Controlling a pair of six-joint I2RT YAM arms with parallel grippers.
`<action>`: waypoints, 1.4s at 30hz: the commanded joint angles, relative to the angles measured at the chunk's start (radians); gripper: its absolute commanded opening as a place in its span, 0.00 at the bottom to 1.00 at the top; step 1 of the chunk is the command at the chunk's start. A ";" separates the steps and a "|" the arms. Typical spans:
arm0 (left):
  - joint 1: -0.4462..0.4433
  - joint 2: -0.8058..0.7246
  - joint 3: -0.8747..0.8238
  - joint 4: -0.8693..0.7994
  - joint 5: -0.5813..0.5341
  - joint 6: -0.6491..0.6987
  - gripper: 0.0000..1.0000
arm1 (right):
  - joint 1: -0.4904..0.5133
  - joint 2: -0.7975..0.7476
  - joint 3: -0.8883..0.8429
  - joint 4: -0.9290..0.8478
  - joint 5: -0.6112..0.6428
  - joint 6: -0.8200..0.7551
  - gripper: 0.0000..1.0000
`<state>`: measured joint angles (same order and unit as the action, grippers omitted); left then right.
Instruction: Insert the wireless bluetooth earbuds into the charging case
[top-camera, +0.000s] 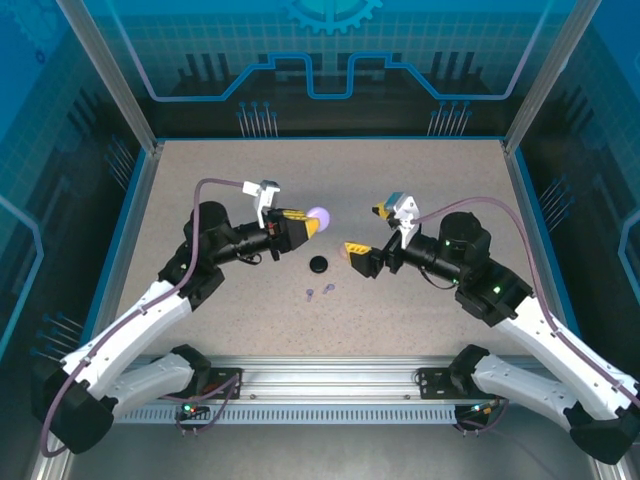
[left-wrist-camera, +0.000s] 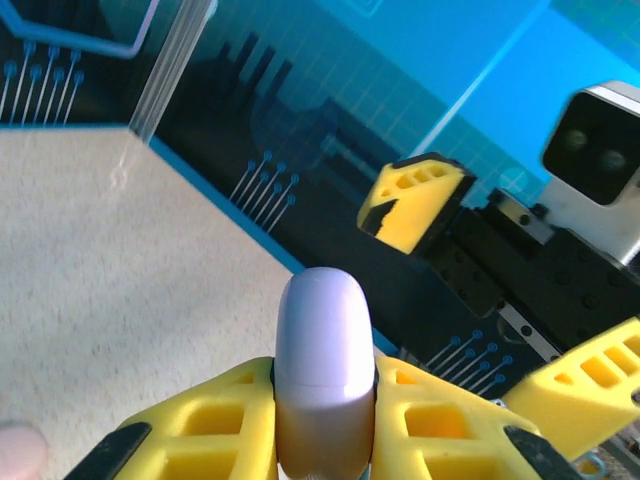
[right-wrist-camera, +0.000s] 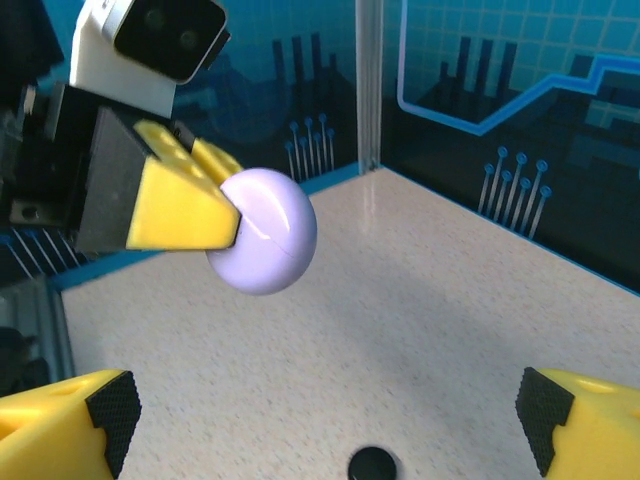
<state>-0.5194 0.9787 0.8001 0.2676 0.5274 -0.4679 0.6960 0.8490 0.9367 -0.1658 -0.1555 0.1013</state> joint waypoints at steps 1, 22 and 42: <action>-0.004 -0.046 -0.039 0.178 -0.016 0.085 0.15 | -0.017 0.038 0.046 0.129 -0.119 0.095 1.00; -0.003 -0.098 -0.098 0.306 0.022 0.186 0.09 | -0.017 0.298 0.270 0.112 -0.187 0.126 0.92; -0.004 -0.093 -0.107 0.306 0.024 0.186 0.06 | -0.047 0.342 0.326 0.075 -0.168 0.141 0.86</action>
<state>-0.5194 0.8963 0.7078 0.5228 0.5274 -0.3099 0.6682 1.1748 1.2297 -0.0944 -0.3450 0.2256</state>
